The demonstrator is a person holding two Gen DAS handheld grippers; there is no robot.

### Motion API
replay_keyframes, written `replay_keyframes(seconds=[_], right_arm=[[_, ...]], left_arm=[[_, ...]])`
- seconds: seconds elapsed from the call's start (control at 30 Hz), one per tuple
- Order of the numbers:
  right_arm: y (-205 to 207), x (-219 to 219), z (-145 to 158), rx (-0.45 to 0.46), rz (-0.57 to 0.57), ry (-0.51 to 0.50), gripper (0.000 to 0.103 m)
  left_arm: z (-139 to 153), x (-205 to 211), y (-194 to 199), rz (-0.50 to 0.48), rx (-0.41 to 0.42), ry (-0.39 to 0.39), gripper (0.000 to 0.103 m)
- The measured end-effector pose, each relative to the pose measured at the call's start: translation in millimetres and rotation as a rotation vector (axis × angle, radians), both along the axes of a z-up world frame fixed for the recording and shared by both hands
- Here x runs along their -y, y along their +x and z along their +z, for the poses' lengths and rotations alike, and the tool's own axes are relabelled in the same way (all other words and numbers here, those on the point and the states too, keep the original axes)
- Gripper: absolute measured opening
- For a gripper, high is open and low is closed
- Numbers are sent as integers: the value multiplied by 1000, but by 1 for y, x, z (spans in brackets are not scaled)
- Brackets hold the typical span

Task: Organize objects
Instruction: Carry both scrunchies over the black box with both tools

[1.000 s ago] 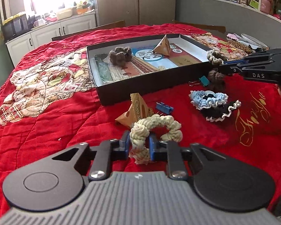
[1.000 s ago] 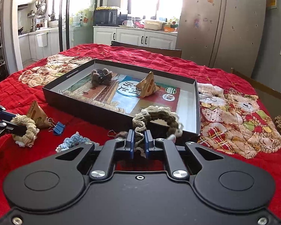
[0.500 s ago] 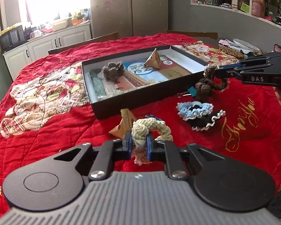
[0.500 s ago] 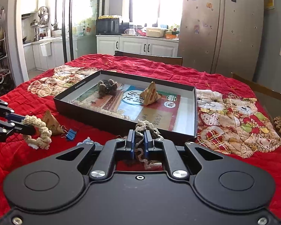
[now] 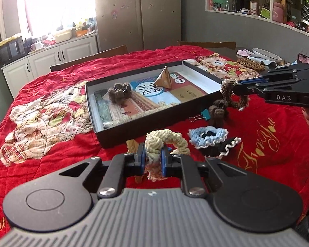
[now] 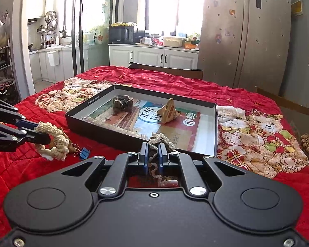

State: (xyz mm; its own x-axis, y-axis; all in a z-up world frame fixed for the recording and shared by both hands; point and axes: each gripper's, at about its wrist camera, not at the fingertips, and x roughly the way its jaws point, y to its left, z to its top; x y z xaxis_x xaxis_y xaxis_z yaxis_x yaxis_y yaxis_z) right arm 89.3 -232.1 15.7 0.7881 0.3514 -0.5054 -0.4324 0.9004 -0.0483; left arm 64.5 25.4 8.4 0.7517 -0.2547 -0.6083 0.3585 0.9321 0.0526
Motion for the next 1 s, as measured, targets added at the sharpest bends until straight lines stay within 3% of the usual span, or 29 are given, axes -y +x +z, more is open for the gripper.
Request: replay_keyframes(seconds=[0.63,1.0], right_arm=[[9,-4,22,61,-2,-9,10],[57,-12,30,63,-51,-29,10]], left_arm=[[22,18,31,-18,52,-8,18],[35,26,86,40,74,-34,18]])
